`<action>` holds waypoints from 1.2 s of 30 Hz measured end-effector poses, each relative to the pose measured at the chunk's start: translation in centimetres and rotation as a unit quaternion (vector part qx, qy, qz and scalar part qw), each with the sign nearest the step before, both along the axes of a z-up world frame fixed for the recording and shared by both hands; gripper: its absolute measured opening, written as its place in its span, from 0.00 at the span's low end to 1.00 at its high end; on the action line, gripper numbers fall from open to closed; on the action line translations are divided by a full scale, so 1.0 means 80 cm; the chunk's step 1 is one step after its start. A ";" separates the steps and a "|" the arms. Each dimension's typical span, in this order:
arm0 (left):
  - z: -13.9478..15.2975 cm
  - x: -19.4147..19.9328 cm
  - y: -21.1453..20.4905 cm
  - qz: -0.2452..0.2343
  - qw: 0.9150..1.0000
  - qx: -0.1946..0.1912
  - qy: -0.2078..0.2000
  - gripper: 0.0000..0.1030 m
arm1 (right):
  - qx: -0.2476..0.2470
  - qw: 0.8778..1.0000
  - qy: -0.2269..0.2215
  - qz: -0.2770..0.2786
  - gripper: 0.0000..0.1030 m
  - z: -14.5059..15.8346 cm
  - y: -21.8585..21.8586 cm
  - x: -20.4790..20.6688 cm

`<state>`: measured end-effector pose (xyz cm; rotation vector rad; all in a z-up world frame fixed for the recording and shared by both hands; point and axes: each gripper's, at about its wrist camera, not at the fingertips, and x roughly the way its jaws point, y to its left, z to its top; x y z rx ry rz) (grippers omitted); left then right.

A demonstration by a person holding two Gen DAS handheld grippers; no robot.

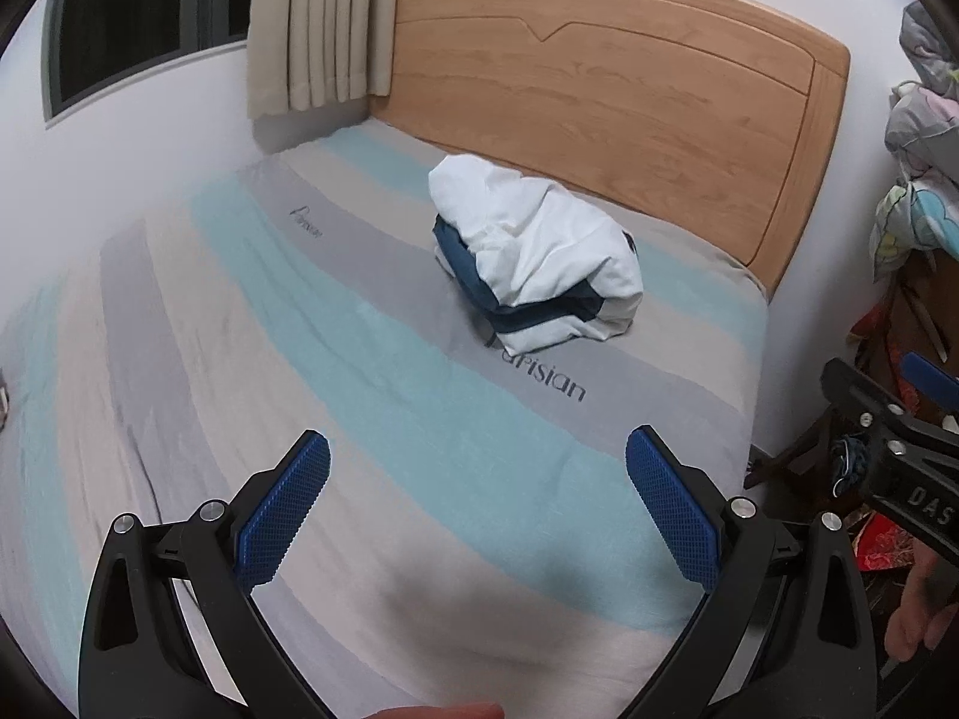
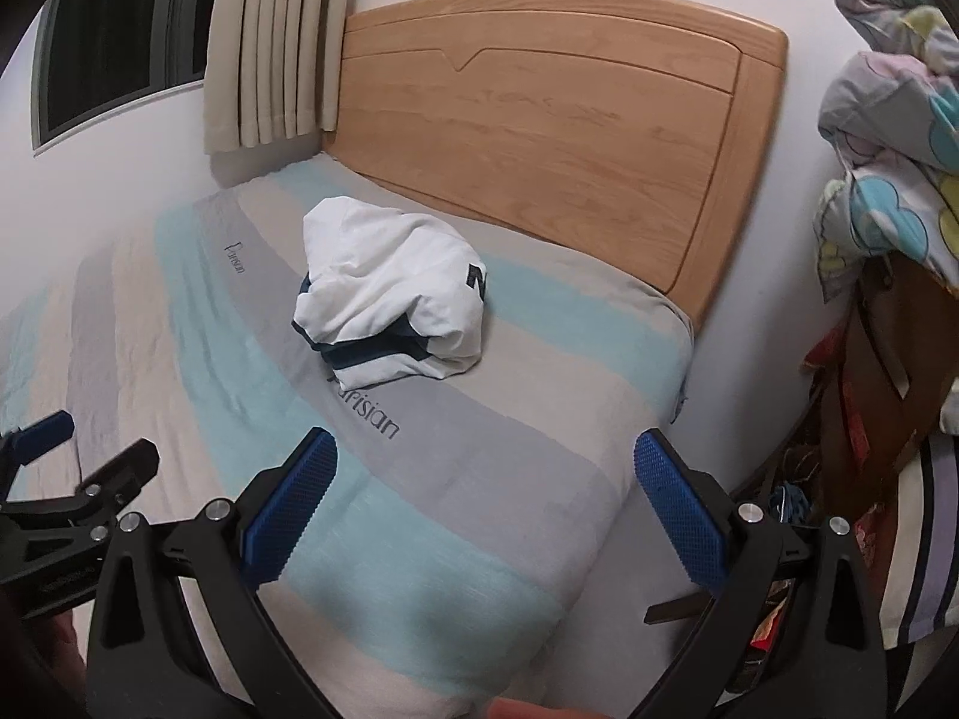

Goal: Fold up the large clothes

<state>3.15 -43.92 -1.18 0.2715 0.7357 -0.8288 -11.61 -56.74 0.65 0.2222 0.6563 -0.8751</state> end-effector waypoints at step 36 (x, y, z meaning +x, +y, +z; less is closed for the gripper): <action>0.008 -0.039 0.000 -0.005 0.999 -0.008 -0.034 0.94 | -0.007 1.000 -0.003 0.004 0.93 0.006 -0.004 -0.030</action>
